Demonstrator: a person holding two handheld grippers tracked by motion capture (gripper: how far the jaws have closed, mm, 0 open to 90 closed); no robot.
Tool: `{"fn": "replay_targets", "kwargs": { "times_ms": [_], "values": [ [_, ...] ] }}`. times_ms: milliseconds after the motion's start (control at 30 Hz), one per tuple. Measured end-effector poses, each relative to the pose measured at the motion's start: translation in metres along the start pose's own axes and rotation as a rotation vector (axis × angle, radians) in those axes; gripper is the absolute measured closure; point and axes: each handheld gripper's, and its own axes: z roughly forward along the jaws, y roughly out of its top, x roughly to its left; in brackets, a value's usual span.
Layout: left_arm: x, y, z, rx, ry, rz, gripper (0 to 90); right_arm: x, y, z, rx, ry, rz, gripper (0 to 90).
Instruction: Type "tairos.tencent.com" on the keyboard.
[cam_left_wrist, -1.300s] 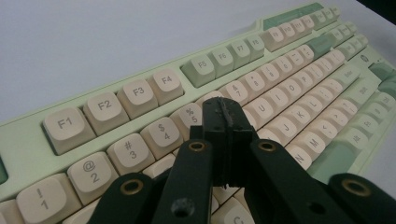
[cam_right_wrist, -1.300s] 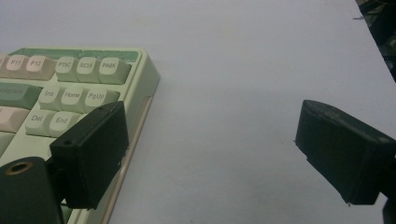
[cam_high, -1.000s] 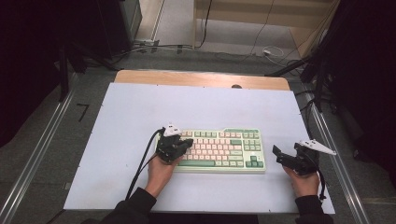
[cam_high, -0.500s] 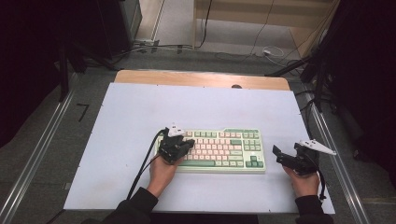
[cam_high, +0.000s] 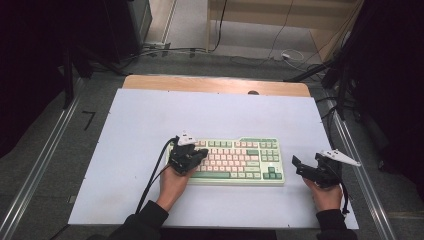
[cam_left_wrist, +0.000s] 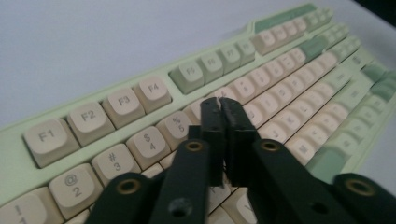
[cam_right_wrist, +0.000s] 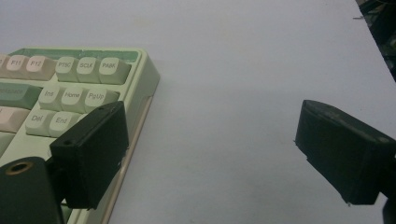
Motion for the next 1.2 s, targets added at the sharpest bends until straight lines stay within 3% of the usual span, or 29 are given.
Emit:
{"fn": "replay_targets", "kwargs": {
  "times_ms": [200,300,367,500,700,833,1033,1133,1200],
  "values": [
    [0.003,0.004,-0.013,-0.036,-0.044,-0.03,58.0,-0.001,0.0,0.0,-0.005,-0.001,-0.004,8.1],
    [0.005,0.006,-0.017,-0.04,-0.031,-0.044,45.1,0.0,0.0,0.0,-0.006,-0.001,-0.003,8.1],
    [0.009,0.007,-0.022,-0.044,-0.031,-0.059,40.4,-0.001,0.0,0.0,-0.008,0.0,-0.004,8.1],
    [0.011,0.006,-0.026,-0.048,0.027,-0.049,32.2,-0.001,0.0,0.0,-0.008,0.0,-0.004,8.1],
    [0.013,0.005,-0.031,-0.061,0.057,-0.042,25.8,0.0,0.0,-0.001,-0.006,0.0,-0.003,8.1],
    [0.014,0.004,-0.036,-0.072,0.07,-0.033,27.2,0.0,0.0,-0.001,-0.006,0.0,-0.002,8.1],
    [0.014,-0.001,-0.046,-0.091,0.076,-0.019,38.8,0.0,0.0,-0.001,-0.007,0.0,-0.001,8.1],
    [0.016,-0.005,-0.049,-0.089,0.08,-0.015,55.3,-0.001,0.0,0.0,-0.006,-0.001,-0.003,8.1],
    [0.017,-0.008,-0.05,-0.069,0.084,-0.008,71.8,0.0,0.0,-0.001,-0.006,0.0,-0.001,8.1]
  ]
}}
